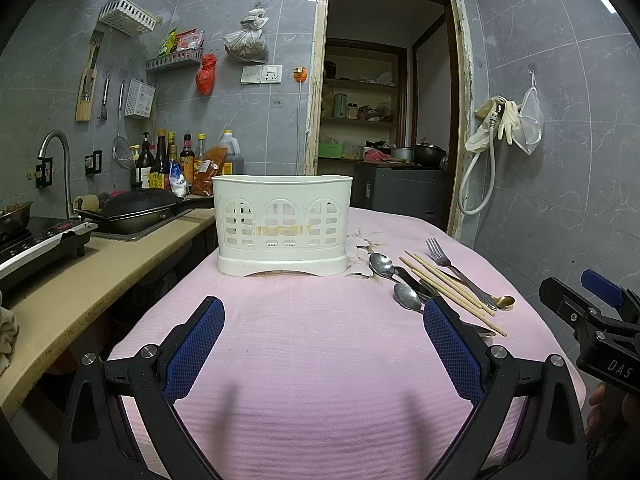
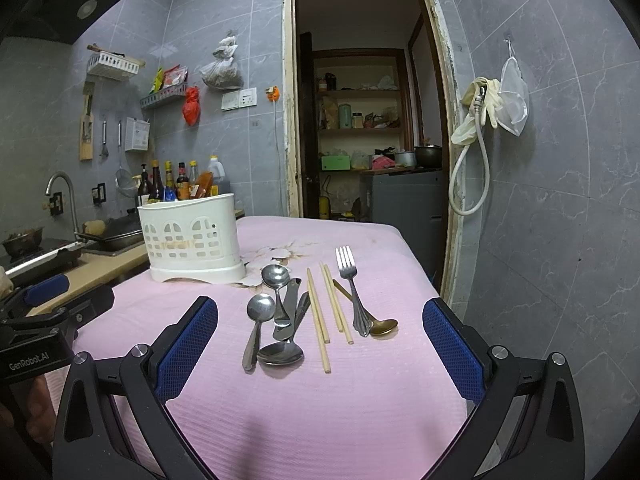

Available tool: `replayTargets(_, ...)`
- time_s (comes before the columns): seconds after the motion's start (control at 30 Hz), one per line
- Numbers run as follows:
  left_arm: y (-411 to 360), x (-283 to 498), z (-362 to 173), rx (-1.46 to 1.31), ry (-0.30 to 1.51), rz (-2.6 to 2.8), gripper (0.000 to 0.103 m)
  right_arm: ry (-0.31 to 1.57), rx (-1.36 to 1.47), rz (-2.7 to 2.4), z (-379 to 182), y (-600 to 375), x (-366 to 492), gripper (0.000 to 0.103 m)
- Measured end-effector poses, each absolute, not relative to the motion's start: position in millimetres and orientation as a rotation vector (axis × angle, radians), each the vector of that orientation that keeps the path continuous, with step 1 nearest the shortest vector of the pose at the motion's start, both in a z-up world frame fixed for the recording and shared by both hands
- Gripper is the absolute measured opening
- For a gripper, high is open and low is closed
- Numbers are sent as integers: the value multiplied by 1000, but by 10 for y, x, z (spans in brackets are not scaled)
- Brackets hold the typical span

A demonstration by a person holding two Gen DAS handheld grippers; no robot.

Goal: Organize utensils

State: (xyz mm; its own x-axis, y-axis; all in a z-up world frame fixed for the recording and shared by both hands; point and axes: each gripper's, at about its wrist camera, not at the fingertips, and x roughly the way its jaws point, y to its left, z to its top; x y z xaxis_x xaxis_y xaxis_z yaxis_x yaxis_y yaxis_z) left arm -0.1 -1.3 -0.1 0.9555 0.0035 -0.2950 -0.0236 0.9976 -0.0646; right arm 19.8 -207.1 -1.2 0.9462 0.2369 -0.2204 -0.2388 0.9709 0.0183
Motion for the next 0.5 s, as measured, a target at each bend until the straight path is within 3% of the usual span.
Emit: replayTargets(0.5,36,61,76,-83,271,17,98,165,-71,227,-24,-2011,238,103)
